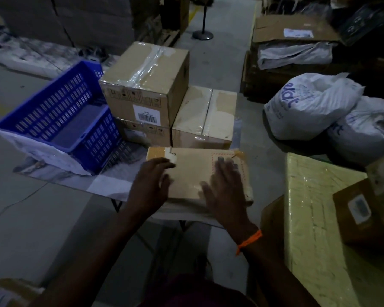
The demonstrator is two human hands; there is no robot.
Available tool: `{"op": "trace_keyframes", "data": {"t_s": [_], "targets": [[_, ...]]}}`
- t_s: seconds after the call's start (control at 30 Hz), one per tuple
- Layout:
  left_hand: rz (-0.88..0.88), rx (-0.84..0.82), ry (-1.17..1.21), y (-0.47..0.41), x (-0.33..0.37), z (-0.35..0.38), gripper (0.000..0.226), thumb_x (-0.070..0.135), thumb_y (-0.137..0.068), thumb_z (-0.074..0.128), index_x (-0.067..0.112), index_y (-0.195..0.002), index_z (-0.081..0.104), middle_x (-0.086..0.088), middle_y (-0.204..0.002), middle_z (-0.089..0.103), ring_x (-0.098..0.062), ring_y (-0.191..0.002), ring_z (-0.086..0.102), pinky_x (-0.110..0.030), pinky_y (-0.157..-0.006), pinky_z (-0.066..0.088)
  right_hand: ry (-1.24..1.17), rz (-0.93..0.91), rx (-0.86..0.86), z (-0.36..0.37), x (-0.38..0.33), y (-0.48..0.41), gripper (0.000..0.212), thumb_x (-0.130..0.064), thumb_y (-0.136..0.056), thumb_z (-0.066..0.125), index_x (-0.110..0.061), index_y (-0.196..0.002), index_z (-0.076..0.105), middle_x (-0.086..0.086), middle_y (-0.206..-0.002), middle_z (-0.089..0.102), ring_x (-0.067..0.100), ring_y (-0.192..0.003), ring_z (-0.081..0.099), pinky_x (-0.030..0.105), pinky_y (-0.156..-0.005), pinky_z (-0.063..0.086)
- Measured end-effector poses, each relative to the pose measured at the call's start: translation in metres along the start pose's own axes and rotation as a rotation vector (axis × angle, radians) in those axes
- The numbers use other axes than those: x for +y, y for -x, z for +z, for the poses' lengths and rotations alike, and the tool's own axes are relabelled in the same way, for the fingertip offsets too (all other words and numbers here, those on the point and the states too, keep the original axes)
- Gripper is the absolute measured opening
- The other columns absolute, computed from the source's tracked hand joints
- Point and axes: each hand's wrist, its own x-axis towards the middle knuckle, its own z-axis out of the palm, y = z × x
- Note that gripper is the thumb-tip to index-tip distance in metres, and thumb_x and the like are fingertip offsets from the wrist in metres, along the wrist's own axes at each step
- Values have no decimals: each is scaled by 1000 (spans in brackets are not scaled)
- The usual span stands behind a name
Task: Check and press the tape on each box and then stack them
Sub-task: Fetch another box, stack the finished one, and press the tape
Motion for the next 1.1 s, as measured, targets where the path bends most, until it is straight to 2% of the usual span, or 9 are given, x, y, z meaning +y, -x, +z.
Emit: {"op": "trace_keyframes", "data": {"t_s": [0.1,0.17,0.23,0.37,0.53,0.87,0.97,1.03,1.1], "targets": [[186,-223,-131,-17,12,22,48,16,-97,55,6,-144,52,-16,-150,49,-32,-138,44,-45,-110,43,41,-174,-176,12,-27,-20,68,-45,-102,24,-5,-156,37,13,-167,29,28,-157,21,51,-125,25],[153,-310,-176,-24,11,33,54,20,-97,45,0,-147,47,-21,-153,45,-38,-141,43,-53,-113,41,89,-174,-232,16,-30,-27,70,-44,-102,15,-7,-159,33,12,-168,28,26,-157,21,52,-125,25],[115,-348,-195,-23,7,39,58,30,-101,31,1,-150,43,-18,-158,39,-35,-146,38,-53,-116,36,141,-171,-244,19,-26,-26,69,-43,-103,14,-8,-160,32,11,-168,27,24,-157,21,50,-126,23],[150,-323,-322,-10,2,46,66,48,-108,15,7,-157,32,-12,-165,25,-25,-154,22,-45,-124,22,176,-189,-209,20,-19,-14,63,-36,-103,30,-9,-159,34,11,-167,30,24,-156,26,52,-125,26],[155,-349,-386,-7,2,50,75,58,-106,14,6,-159,23,-12,-167,14,-22,-156,10,-43,-126,13,209,-155,-216,18,-13,-1,69,-38,-100,28,-8,-163,23,10,-171,18,22,-159,13,51,-128,15],[154,-372,-401,-14,2,50,79,60,-105,6,5,-158,25,-13,-167,16,-24,-156,12,-46,-124,16,199,-151,-261,18,-10,-10,71,-39,-101,31,-11,-164,18,8,-172,15,20,-159,11,48,-127,9],[153,-370,-406,-12,1,49,80,62,-105,6,6,-158,23,-13,-167,15,-23,-156,10,-48,-123,16,203,-175,-299,15,-6,-13,70,-47,-104,20,-12,-164,18,7,-171,15,19,-159,12,50,-128,15],[115,-355,-410,-9,-5,47,82,65,-103,6,6,-159,19,-13,-168,11,-24,-156,7,-50,-123,12,204,-127,-327,9,2,-17,83,-64,-101,0,-12,-165,11,6,-172,6,17,-159,1,46,-129,5],[69,-345,-422,-6,-17,39,89,70,-100,2,6,-160,13,-13,-169,5,-25,-157,1,-50,-124,5,198,-23,-310,-1,17,-22,95,-73,-93,-3,-12,-165,9,7,-173,2,21,-160,0,40,-125,-4]]}}
